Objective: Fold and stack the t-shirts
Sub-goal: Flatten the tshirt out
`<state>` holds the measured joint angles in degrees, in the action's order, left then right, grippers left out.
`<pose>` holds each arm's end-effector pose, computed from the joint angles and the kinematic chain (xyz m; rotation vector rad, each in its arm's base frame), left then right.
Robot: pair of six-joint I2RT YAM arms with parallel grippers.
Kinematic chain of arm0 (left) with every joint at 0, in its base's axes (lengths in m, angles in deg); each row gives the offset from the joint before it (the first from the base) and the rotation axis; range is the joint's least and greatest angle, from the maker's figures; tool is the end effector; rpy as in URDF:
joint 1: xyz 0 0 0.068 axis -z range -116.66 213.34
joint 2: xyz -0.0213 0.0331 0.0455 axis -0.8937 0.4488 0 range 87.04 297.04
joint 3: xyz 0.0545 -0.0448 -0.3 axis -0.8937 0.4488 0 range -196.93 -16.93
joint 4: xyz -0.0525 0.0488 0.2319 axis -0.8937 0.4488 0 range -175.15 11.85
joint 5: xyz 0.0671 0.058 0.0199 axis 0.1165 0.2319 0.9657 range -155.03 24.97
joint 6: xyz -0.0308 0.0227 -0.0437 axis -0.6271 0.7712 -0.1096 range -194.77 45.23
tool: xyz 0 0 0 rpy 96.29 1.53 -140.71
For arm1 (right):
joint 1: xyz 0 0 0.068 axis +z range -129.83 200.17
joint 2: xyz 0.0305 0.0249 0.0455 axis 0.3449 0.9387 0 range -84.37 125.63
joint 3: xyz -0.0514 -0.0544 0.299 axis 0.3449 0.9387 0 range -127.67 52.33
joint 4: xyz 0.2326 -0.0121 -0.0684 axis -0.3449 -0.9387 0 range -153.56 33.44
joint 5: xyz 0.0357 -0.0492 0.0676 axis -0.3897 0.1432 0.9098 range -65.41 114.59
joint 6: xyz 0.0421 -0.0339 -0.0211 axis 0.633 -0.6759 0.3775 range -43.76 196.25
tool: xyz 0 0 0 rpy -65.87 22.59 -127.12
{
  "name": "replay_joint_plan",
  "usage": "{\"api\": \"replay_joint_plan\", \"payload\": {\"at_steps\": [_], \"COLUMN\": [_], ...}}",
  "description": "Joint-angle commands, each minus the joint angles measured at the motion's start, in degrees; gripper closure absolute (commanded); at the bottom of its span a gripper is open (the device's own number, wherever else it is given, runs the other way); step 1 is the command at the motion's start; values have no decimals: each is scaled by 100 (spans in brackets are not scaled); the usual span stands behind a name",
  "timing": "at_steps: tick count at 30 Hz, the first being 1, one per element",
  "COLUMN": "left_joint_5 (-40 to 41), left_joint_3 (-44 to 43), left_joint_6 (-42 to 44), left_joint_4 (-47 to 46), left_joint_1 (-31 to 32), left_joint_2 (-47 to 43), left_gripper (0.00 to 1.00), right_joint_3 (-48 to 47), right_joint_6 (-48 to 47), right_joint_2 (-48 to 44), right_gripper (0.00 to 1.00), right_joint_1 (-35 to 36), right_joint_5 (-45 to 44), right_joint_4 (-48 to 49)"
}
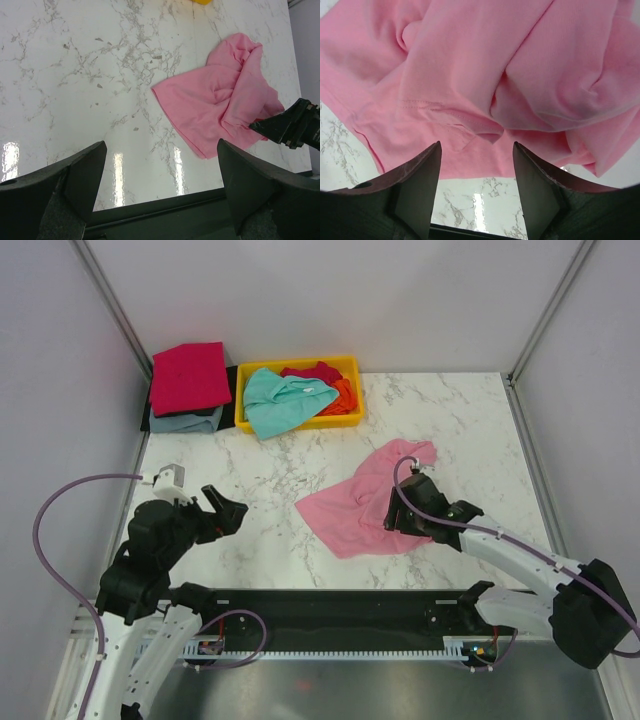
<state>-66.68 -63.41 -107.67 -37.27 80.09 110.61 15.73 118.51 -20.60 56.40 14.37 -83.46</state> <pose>0.0314 -0.0108 0.3277 -0.2698 2.0371 -0.5768 0.1513 0.1018 0.2407 0.2061 2.5183 0.3433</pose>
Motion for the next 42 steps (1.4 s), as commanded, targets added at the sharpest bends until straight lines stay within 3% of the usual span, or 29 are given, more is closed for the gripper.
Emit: {"api": "replay_joint_plan", "payload": {"at_steps": [1,8,9,14,18,22,24,31,38,42], "left_joint_5": [-99,-125,-125,-134,-143,-90,-194,-740,-29,-195], "left_joint_3": [25,34,25,34,25,42,34,130,148,-1], "left_joint_6": [188,179,179,179,179,170,179,180,-216,-348], "left_joint_4": [-200,-200,-200,-200,-200,-209,-244,-700,-1886,-2677], "left_joint_1": [-5,-5,-5,-5,-5,-14,-5,56,1250,1348], "left_joint_2": [-11,-19,-19,24,69,173,323,1570,3459,5117], "left_gripper": [1,1,1,1,1,3,4,8,10,10], "right_joint_3": [74,-5,-14,-163,-435,-1102,-1664,-3062,-2942,-2984], "right_joint_6": [160,46,28,-86,-156,-332,-464,-1377,-1265,-1351], "right_joint_2": [231,698,698,769,725,287,49,-952,-1647,-1955], "right_gripper": [34,39,47,64,100,100,100,100,100,100], "right_joint_1": [16,16,16,16,16,16,-54,-1185,-1610,-1671], "right_joint_5": [-50,-226,-252,-314,-288,-358,-821,-1639,-2456,-3318], "right_joint_4": [395,588,606,624,519,-8,-526,-1826,-2109,-2136]}}
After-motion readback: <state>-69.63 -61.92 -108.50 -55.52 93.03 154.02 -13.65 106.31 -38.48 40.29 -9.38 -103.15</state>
